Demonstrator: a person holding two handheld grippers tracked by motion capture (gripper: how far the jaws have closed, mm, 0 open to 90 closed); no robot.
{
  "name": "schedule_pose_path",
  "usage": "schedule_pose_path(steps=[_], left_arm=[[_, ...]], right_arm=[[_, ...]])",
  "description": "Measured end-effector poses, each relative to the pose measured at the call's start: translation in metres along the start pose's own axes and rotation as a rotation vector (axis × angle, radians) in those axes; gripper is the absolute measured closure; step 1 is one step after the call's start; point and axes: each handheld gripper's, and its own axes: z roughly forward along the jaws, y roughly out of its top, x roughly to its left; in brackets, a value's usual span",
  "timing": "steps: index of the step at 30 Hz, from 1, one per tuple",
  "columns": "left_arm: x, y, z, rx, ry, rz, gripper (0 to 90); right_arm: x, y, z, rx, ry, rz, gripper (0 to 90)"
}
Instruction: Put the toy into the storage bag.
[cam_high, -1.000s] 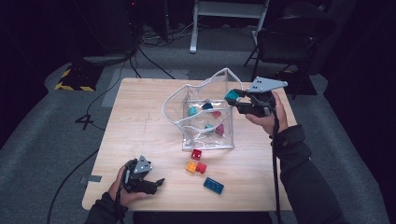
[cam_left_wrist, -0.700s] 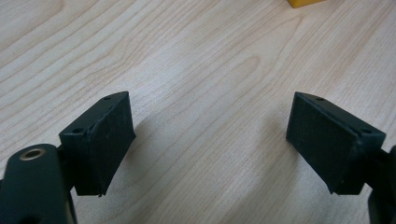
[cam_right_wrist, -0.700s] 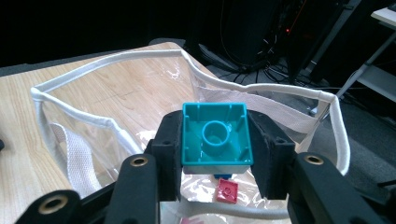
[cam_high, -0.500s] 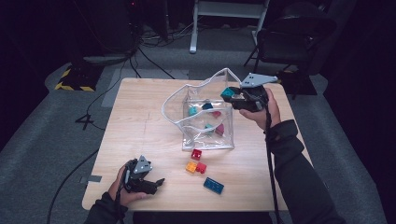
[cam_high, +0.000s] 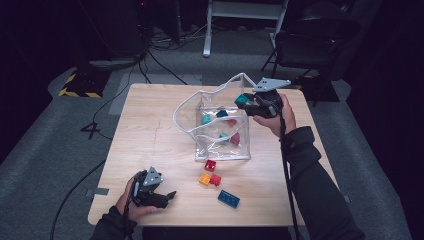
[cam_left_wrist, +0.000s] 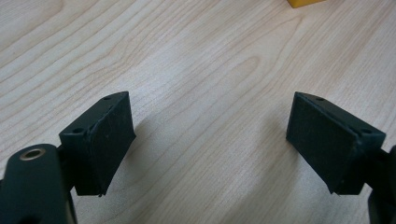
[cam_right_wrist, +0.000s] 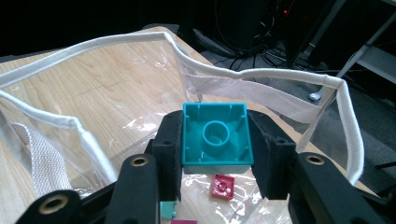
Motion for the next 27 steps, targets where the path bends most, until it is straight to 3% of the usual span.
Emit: schedule_pose_path(steps=[8, 11, 27], left_arm=[[0.0000, 0.0000, 0.0000, 0.000, 0.000, 0.000, 15.3], [0.0000, 0.0000, 0.0000, 0.000, 0.000, 0.000, 15.3], [0.0000, 0.0000, 0.0000, 0.000, 0.000, 0.000, 15.3]], right_arm=[[0.0004, -0.0002, 0.0013, 0.011, -0.009, 0.003, 58.7], [0.0001, -0.0005, 0.0016, 0.010, -0.014, 0.010, 53.1], [0.0001, -0.0044, -0.0033, -0.001, -0.012, 0.032, 45.6]])
